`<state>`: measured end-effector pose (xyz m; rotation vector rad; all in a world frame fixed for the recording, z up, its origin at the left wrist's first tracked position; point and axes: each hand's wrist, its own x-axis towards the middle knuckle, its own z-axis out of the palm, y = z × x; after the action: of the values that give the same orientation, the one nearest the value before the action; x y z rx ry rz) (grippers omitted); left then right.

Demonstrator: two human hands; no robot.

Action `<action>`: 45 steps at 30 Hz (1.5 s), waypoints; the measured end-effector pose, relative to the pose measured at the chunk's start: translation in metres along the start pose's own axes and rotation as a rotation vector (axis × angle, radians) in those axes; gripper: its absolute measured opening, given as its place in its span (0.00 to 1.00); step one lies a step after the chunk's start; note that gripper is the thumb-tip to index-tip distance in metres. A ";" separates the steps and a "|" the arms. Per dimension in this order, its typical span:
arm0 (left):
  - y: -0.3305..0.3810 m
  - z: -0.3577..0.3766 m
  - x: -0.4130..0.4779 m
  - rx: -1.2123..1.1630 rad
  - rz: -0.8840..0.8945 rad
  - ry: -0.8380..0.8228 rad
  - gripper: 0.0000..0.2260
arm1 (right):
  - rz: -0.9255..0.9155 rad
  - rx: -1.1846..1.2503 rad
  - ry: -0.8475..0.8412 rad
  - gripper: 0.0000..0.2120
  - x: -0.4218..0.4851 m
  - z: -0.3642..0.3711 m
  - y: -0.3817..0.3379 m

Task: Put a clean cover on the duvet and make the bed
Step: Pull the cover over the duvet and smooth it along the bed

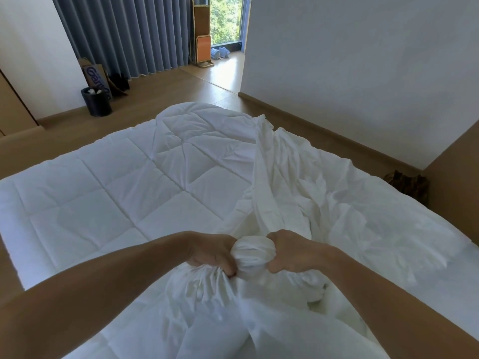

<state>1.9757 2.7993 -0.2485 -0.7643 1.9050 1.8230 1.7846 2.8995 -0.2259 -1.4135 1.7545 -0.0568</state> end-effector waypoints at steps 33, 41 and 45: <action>0.014 0.001 0.015 0.351 -0.012 0.234 0.20 | 0.067 0.356 -0.065 0.18 -0.007 0.008 0.010; 0.009 0.024 0.031 0.145 0.027 0.506 0.18 | 0.055 0.493 0.053 0.17 -0.007 -0.001 0.005; 0.009 0.031 0.033 0.096 0.038 0.590 0.16 | 0.070 0.458 0.097 0.24 -0.005 0.001 0.006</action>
<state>1.9419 2.8262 -0.2641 -1.3512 2.3484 1.6246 1.7806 2.9058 -0.2263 -1.0288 1.7281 -0.4666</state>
